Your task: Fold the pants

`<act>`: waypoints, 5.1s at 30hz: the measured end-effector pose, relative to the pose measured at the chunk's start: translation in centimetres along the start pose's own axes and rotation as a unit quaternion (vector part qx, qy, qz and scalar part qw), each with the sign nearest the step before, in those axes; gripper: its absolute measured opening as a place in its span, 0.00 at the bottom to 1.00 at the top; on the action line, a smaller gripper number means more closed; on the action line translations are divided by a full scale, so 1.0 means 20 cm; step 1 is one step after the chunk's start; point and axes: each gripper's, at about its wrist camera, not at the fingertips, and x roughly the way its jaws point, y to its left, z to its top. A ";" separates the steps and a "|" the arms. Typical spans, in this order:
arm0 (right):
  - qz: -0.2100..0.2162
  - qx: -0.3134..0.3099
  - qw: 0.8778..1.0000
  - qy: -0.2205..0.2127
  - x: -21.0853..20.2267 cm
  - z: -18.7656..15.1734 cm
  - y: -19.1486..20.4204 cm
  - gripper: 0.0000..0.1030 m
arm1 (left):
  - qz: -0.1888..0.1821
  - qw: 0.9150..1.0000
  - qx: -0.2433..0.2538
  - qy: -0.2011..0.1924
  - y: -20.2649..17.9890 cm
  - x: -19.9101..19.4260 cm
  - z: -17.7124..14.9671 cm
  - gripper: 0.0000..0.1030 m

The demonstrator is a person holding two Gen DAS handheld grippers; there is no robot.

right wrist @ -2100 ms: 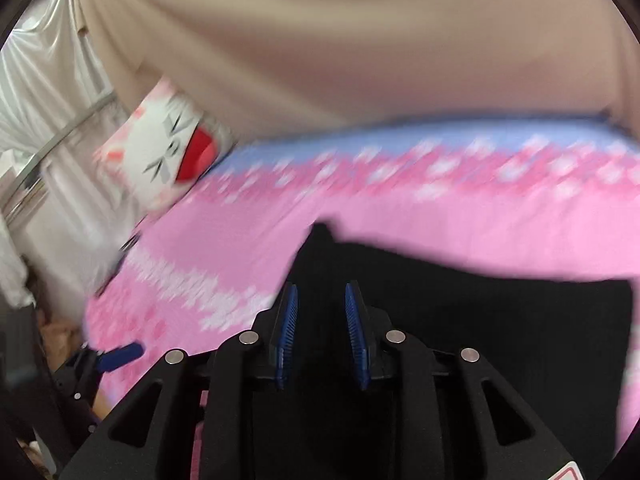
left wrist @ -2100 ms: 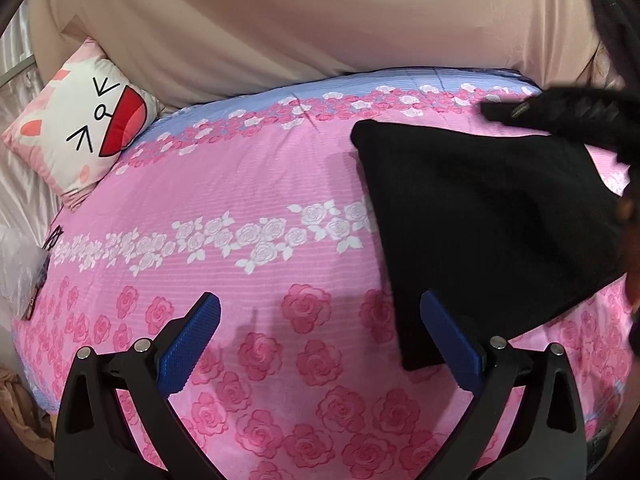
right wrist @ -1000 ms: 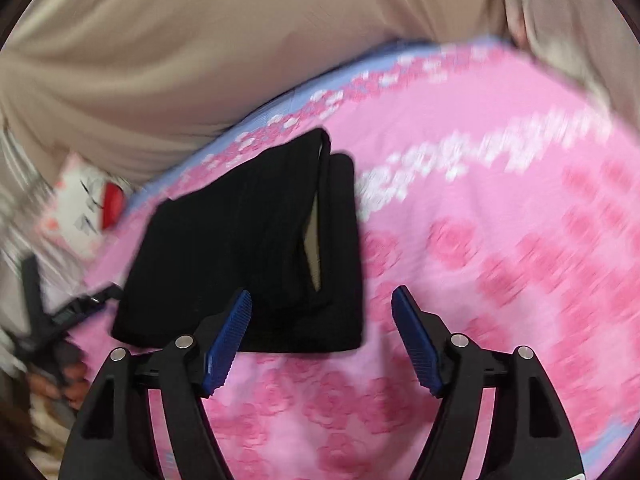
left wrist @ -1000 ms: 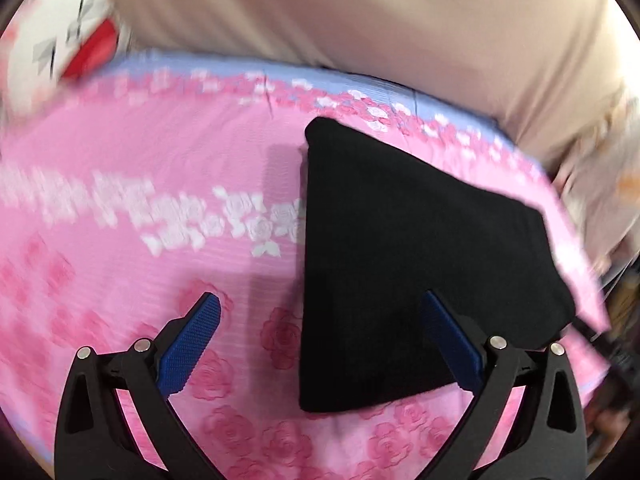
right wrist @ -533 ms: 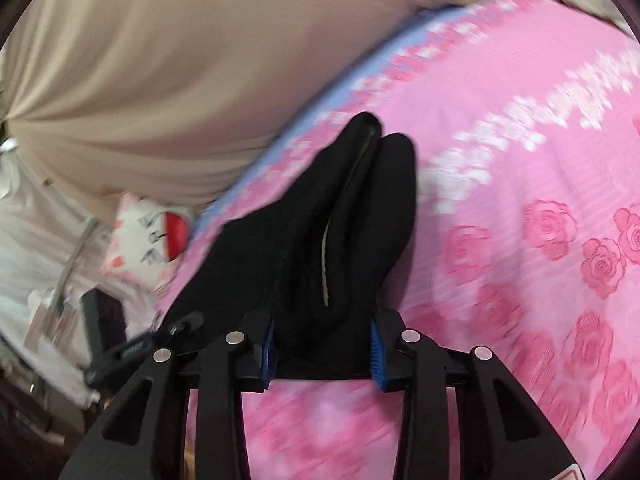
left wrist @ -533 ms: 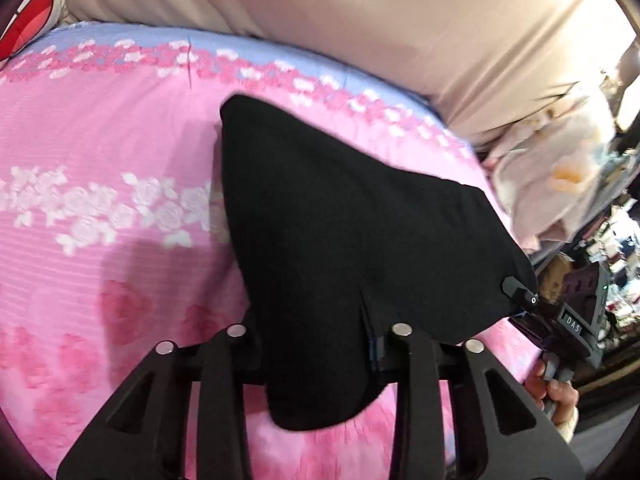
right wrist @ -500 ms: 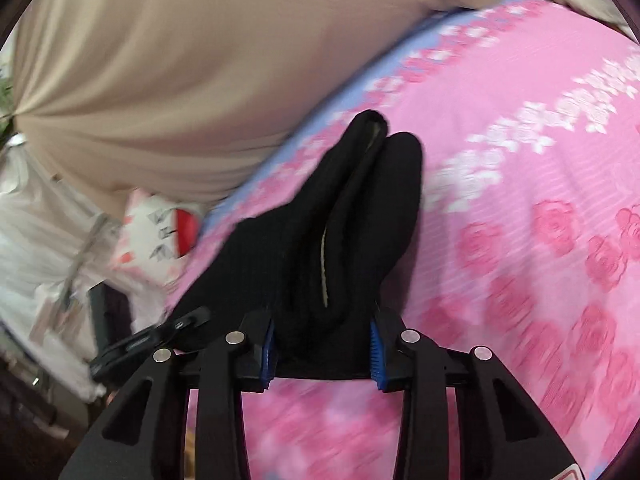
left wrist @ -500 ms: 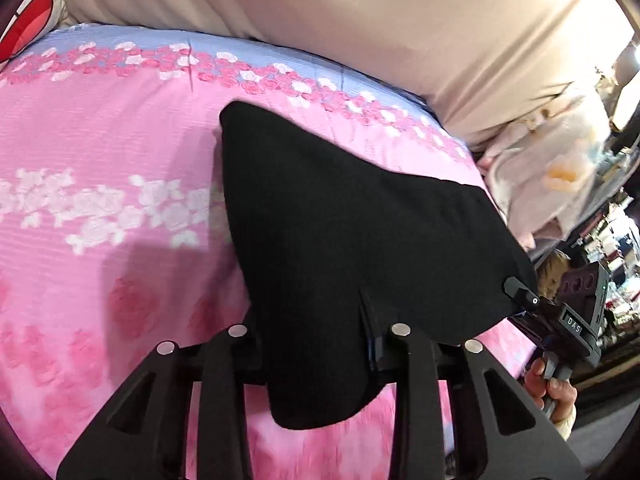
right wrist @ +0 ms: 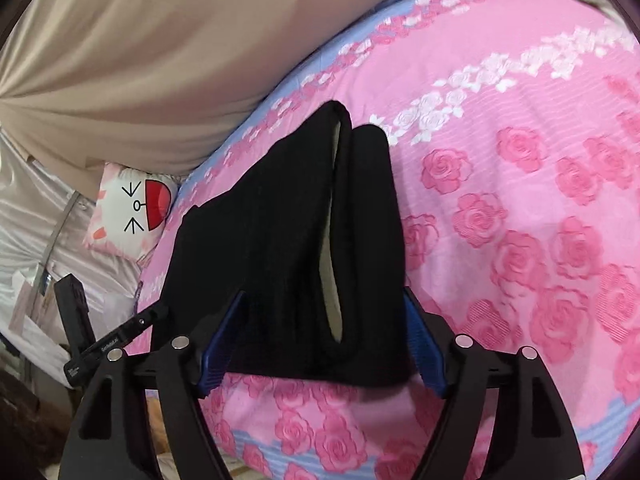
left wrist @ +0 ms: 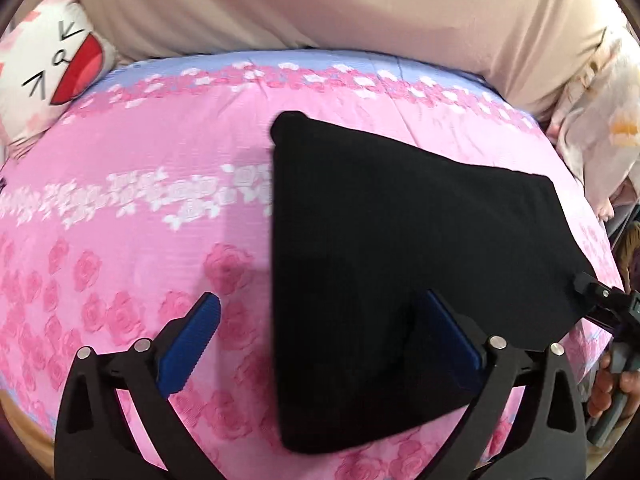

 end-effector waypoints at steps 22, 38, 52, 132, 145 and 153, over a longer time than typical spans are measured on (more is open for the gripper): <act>-0.009 -0.039 0.999 -0.016 -0.05 -0.06 0.05 0.83 | -0.038 0.998 -0.026 0.050 -0.07 0.13 -0.02 0.95; -0.007 -0.037 0.999 -0.025 -0.05 -0.06 0.03 0.83 | -0.070 0.995 -0.055 0.050 -0.08 0.17 -0.03 0.96; -0.015 -0.051 0.998 -0.031 -0.04 -0.07 0.05 0.84 | -0.049 0.997 -0.043 0.039 -0.12 0.17 -0.03 0.96; -0.058 -0.108 0.983 -0.136 0.39 1.31 0.04 0.53 | -0.105 0.987 -0.104 -0.062 0.47 0.79 1.19 0.61; -0.099 -0.202 0.973 -0.057 1.05 1.55 0.31 0.00 | 0.058 0.997 -0.001 -0.060 0.11 1.07 1.50 0.86; -0.082 -0.238 0.966 -0.064 0.88 1.40 0.43 0.04 | 0.060 0.993 -0.020 -0.103 0.23 0.96 1.49 0.89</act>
